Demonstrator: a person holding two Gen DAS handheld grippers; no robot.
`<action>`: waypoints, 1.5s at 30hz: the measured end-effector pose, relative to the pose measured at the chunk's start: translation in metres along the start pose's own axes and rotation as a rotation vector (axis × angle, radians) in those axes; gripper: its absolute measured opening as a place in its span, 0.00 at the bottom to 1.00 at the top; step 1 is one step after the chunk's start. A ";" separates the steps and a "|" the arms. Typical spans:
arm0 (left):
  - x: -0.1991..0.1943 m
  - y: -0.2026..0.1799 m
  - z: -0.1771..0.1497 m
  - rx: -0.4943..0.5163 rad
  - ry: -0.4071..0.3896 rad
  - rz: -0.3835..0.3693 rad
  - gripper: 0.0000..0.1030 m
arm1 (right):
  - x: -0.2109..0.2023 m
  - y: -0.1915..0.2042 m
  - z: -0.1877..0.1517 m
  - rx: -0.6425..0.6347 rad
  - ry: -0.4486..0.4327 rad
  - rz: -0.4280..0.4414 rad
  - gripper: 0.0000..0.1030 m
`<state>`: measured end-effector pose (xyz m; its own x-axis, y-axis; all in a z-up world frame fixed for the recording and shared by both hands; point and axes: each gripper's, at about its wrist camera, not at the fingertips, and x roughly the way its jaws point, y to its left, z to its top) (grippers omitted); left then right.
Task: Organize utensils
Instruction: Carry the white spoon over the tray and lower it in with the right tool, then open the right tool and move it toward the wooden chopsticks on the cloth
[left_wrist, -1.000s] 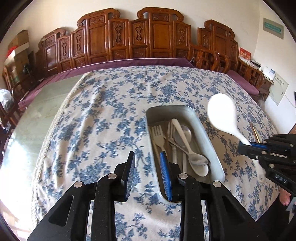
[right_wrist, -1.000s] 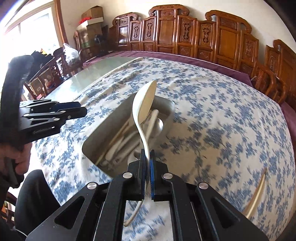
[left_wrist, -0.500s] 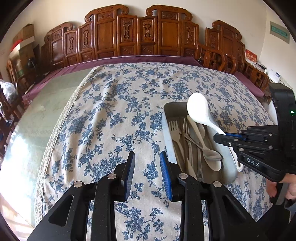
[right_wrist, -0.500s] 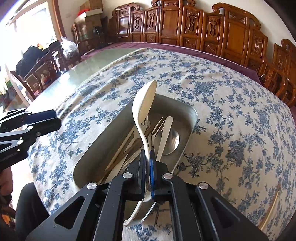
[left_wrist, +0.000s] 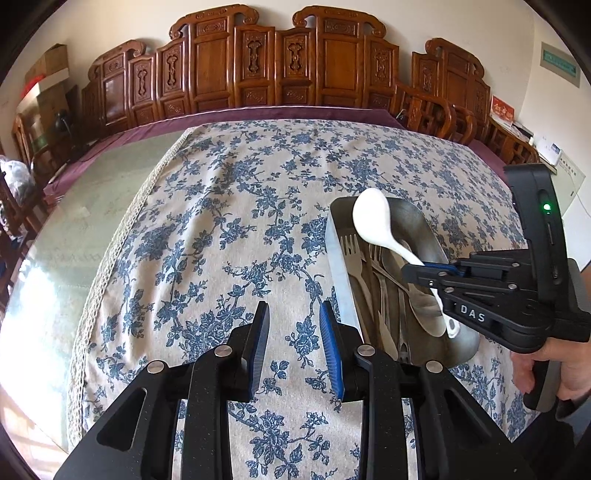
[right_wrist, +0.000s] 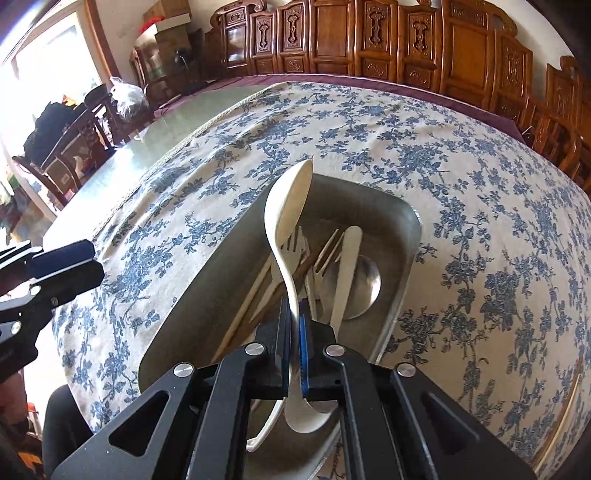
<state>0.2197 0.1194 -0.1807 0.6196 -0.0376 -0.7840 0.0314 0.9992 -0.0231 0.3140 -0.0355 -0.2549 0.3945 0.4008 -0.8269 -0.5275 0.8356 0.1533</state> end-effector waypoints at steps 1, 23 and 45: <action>0.000 0.000 0.000 0.000 -0.001 0.000 0.26 | 0.001 0.001 0.000 0.003 0.001 0.004 0.05; -0.005 -0.011 -0.002 0.024 -0.010 -0.009 0.26 | -0.036 -0.008 -0.015 -0.004 -0.068 0.049 0.13; -0.026 -0.094 0.001 0.058 -0.059 -0.081 0.79 | -0.153 -0.153 -0.128 0.125 -0.153 -0.159 0.33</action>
<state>0.2017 0.0267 -0.1578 0.6584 -0.1204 -0.7430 0.1276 0.9907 -0.0475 0.2383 -0.2730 -0.2215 0.5794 0.3044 -0.7561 -0.3564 0.9289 0.1008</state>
